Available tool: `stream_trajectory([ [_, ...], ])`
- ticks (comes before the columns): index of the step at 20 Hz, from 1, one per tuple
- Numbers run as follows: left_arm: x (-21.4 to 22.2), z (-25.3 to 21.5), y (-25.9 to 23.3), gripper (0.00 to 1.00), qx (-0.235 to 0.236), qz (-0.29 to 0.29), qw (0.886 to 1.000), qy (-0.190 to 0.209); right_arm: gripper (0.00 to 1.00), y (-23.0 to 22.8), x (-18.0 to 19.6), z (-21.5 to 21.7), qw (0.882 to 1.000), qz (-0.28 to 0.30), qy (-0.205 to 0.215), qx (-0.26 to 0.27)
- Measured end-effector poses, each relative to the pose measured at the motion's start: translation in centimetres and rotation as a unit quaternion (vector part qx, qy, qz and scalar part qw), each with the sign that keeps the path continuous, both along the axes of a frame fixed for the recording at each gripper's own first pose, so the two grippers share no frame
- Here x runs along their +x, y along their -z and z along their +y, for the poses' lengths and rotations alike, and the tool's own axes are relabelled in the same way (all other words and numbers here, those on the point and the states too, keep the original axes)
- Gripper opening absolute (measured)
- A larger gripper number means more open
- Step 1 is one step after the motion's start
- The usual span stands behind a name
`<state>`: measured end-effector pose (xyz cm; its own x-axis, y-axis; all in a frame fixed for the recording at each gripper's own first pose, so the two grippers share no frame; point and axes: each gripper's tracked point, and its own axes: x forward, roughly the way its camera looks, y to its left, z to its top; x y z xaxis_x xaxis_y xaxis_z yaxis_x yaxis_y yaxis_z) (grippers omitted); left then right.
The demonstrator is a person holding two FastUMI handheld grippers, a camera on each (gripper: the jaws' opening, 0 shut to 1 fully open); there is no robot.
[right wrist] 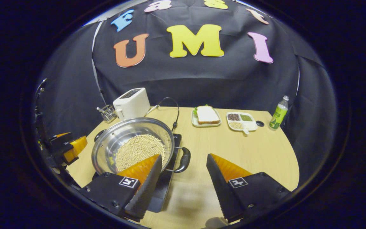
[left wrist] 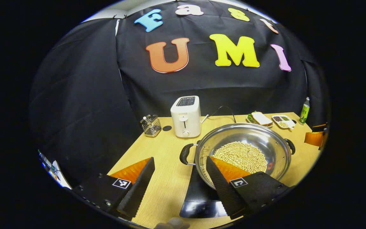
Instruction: First push the handle of the pot to place it horizontally, then grasp the pot with both hands and set it on the induction cooktop.
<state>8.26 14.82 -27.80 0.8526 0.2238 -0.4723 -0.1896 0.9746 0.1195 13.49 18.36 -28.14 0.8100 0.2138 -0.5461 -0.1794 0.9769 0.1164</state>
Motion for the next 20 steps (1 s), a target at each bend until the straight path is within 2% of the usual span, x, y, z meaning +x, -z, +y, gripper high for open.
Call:
stream_trajectory([
  [7, -3.7, -8.0, -13.0, 0.97, -0.004, -0.09, 0.996, 0.02, 0.89, -11.3, -4.1, -8.0, 0.995, -0.097, 0.011, 0.004],
  [13, -5.7, -17.0, -24.2, 0.96, 0.013, -0.196, 0.978, 0.075, 0.89, -21.4, -8.1, -15.8, 0.98, -0.197, 0.035, -0.006],
  [14, -6.1, -18.2, -25.6, 1.0, 0.013, -0.204, 0.976, 0.08, 0.99, -22.6, -8.6, -16.8, 0.977, -0.208, 0.039, -0.007],
  [15, -6.6, -19.1, -26.6, 0.96, 0.007, -0.211, 0.974, 0.085, 1.0, -23.5, -9.1, -17.7, 0.975, -0.219, 0.043, -0.005],
  [20, -7.8, -21.5, -29.5, 0.96, -0.024, -0.23, 0.969, 0.082, 1.0, -27.3, -11.4, -21.9, 0.965, -0.251, 0.073, 0.005],
])
